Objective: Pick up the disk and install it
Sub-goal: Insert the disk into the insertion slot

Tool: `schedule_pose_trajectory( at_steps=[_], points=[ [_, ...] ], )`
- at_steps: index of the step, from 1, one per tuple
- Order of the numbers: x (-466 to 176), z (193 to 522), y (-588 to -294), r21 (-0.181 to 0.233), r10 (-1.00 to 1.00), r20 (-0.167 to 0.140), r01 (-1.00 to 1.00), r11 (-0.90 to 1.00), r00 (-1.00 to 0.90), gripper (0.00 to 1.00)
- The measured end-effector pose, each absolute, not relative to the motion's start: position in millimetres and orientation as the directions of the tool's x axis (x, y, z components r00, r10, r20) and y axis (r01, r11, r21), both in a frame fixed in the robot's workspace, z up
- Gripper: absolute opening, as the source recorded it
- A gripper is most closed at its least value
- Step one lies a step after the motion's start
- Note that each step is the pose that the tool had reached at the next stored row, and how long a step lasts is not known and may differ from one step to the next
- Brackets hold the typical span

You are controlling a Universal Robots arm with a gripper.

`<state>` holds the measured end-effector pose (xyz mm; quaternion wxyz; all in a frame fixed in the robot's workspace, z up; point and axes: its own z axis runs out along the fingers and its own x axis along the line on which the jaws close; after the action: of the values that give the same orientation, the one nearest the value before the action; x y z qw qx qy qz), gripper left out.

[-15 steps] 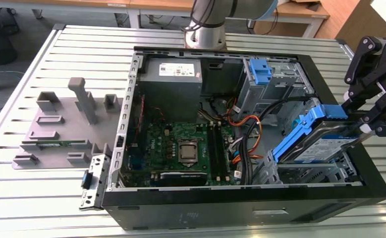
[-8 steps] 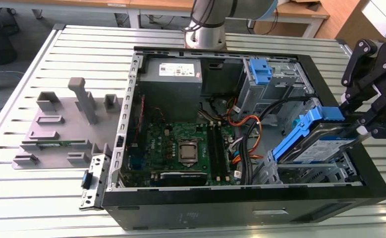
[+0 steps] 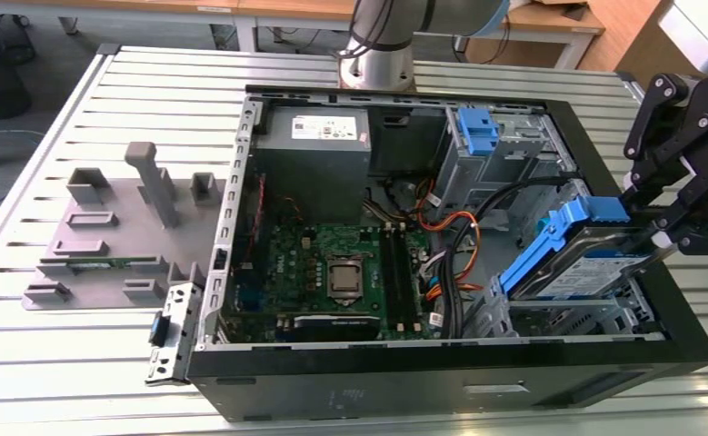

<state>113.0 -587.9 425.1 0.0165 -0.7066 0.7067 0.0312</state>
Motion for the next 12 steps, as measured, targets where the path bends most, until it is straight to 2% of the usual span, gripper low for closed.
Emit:
schedule_pose_trajectory(
  at_steps=[12],
  points=[
    [112.9,423.6,-587.9,0.021,-0.997,-0.067,-0.999,0.028,-0.029,0.35]
  ],
)
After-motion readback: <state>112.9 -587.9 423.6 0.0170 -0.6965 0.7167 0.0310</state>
